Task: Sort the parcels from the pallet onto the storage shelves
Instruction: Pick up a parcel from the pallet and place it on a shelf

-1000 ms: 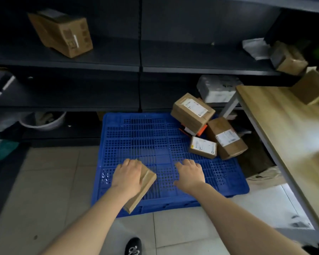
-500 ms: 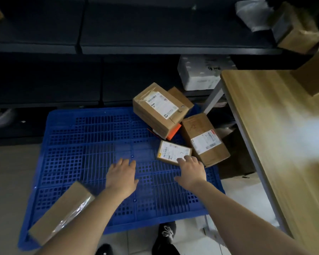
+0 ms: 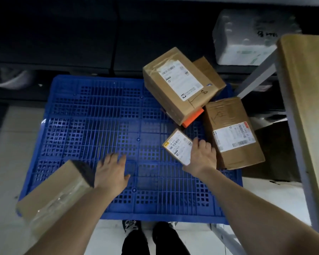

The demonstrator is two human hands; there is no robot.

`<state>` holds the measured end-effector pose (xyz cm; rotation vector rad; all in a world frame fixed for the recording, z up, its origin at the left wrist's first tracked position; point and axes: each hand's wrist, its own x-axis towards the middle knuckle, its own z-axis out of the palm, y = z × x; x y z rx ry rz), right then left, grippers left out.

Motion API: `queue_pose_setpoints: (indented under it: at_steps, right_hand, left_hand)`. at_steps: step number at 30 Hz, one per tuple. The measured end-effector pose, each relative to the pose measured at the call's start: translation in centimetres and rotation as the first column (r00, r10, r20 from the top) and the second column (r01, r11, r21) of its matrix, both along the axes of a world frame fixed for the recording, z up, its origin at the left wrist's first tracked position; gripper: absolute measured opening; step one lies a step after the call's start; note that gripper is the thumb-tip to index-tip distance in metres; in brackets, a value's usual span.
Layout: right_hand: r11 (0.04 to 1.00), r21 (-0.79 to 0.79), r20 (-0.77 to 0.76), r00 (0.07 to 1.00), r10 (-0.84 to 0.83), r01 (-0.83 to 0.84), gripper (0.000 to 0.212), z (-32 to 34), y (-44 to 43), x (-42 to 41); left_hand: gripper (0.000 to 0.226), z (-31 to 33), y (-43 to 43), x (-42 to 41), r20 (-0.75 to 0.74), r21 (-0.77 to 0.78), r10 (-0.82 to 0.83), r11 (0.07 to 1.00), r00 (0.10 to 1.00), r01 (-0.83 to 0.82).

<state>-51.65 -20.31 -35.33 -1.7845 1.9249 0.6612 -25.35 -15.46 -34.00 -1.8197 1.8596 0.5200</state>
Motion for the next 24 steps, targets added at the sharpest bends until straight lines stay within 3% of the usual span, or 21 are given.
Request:
queue_pose_setpoints:
  at_steps: [8, 13, 17, 22, 24]
  right_hand:
    - [0.981, 0.183, 0.353, 0.936, -0.009, -0.059, 0.093, -0.5, 4.7, 8.9]
    - [0.975, 0.182, 0.413, 0.91, 0.043, -0.128, 0.095, -0.3, 6.3, 14.9]
    - [0.984, 0.152, 0.427, 0.904, 0.02, -0.094, 0.092, -0.3, 7.0, 18.6]
    - [0.994, 0.107, 0.42, 0.907, -0.036, -0.01, 0.091, -0.6, 7.3, 20.8]
    - [0.993, 0.061, 0.441, 0.889, -0.119, 0.102, 0.092, -0.4, 6.9, 21.2]
  left_hand:
    - [0.078, 1.5, 1.8, 3.5, -0.046, -0.083, 0.122, 0.989, 0.992, -0.125]
    - [0.119, 2.8, 5.2, 9.0, -0.08, -0.134, 0.329, 0.932, 0.941, -0.337]
    - [0.146, 1.9, 8.0, 13.2, 0.049, 0.06, 0.434, 0.898, 0.9, -0.436]
    - [0.129, 0.8, 9.4, 15.5, -0.01, -0.075, 0.445, 0.893, 0.895, -0.445]
    - [0.127, 0.9, 8.2, 16.6, -0.13, -0.019, 0.57, 0.817, 0.811, -0.577]
